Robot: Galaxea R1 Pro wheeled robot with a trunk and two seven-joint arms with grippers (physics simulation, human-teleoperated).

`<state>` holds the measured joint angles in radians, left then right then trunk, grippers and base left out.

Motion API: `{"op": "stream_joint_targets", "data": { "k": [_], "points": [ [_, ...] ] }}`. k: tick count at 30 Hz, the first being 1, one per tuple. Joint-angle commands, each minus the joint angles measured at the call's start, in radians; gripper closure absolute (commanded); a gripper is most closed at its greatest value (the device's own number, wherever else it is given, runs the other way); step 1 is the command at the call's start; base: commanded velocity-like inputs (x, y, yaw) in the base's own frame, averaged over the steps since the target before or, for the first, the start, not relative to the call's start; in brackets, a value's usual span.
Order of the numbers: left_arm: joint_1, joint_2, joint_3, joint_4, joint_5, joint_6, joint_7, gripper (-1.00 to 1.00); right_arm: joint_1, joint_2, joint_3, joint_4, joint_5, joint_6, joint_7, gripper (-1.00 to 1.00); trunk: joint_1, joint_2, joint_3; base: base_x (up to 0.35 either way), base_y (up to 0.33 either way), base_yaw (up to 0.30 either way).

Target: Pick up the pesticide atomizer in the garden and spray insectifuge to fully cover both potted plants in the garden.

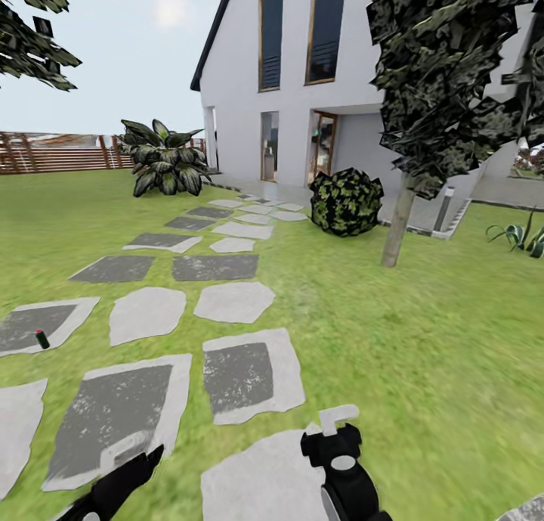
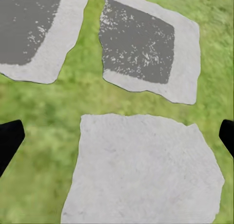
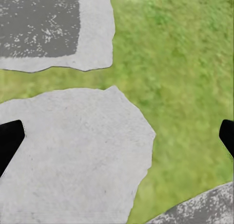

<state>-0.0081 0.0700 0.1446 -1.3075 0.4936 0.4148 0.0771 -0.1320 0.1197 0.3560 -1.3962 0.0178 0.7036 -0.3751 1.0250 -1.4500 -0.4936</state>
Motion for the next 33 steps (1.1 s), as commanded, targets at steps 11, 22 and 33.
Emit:
{"op": "stream_joint_targets", "data": {
  "k": [11, 22, 33],
  "points": [
    [0.026, -0.007, -0.007, 0.244, -0.003, -0.232, 0.003, -1.0, 0.0, 0.0, 0.085, -0.001, 0.017, 0.0, -0.001, -1.0, 0.0, 0.0, 0.0, 0.322, 0.0, 0.268],
    [0.023, -0.007, -0.011, 0.294, -0.003, -0.307, -0.025, -1.0, 0.0, 0.006, 0.094, -0.004, 0.017, -0.005, -0.012, -1.0, 0.0, 0.0, 0.0, 0.322, 0.0, 0.268],
    [0.016, -0.008, -0.01, 0.319, -0.002, -0.309, -0.028, -1.0, 0.0, 0.006, 0.092, -0.001, 0.017, -0.002, -0.028, -1.0, 0.0, 0.0, 0.0, 0.322, 0.0, 0.268]
  ]
}}
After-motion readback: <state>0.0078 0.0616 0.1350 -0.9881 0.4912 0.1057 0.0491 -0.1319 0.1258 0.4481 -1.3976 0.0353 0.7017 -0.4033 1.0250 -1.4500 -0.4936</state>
